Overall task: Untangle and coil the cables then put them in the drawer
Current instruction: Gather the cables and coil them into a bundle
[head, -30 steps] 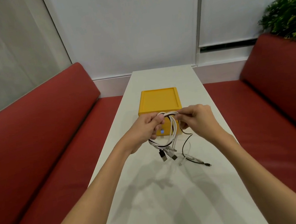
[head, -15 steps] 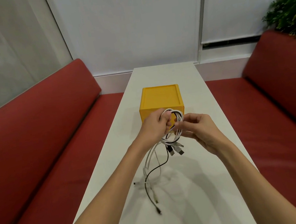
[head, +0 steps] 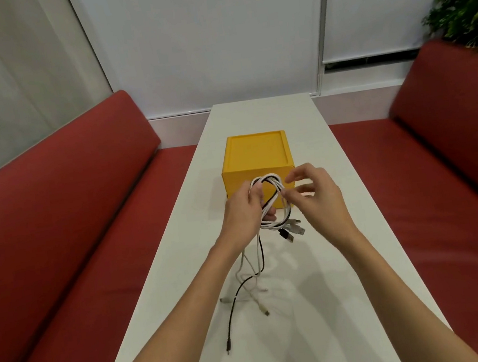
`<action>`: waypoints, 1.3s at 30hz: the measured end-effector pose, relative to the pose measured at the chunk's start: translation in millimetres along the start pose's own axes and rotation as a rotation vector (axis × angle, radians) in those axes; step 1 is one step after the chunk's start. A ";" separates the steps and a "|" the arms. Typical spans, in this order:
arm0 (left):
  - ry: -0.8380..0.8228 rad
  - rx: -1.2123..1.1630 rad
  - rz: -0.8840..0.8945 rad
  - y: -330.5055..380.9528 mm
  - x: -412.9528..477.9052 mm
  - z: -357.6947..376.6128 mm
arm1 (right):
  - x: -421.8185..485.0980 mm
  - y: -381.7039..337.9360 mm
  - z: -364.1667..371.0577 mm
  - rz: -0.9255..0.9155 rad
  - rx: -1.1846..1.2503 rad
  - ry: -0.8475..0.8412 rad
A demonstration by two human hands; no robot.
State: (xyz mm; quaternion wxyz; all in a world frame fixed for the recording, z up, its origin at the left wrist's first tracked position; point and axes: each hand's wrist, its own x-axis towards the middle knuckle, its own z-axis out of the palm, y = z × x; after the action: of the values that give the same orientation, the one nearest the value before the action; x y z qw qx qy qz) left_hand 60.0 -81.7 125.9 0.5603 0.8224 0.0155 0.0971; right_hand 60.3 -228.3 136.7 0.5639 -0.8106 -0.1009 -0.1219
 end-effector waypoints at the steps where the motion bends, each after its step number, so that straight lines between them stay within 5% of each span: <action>1: 0.023 0.034 0.016 0.5 0.0 0.3 | -3.8 -1.5 2.2 -0.052 -0.159 0.007; 4: 0.089 0.191 0.098 2.5 1.0 2.7 | -14.3 -2.3 14.1 -0.069 -0.617 -0.062; 7: 0.088 0.227 0.137 2.5 -1.2 6.5 | -15.9 -0.4 27.0 0.059 -0.687 -0.135; 9: 0.082 0.213 0.158 4.4 -4.0 8.6 | -15.3 0.2 31.6 0.168 -0.523 -0.175; 12: 0.064 0.216 0.165 6.5 -4.7 8.1 | -16.2 -6.9 26.4 0.295 0.193 -0.098; 14: 0.043 0.209 0.152 6.1 -0.5 5.3 | -14.9 -12.2 16.7 0.425 0.431 -0.111; 27: -0.063 0.064 0.160 2.0 23.6 0.8 | -1.2 -0.2 -35.1 0.555 0.368 -0.182; 34: 0.112 0.096 0.103 -10.0 42.1 -25.2 | 0.1 12.7 -54.6 0.544 0.786 -0.097; 37: 0.093 -0.021 0.035 -5.1 44.4 -28.7 | 2.0 12.0 -59.1 0.524 0.643 -0.209; 39: 0.043 -0.299 -0.059 1.7 46.1 -26.5 | 5.7 14.9 -62.2 0.479 0.487 -0.359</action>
State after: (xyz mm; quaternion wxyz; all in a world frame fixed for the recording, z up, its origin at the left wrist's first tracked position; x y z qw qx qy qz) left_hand 100.4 -51.8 143.4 0.6786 0.7268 0.0369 0.0995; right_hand 65.0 -291.7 146.1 0.7256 -0.6621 -0.0319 0.1847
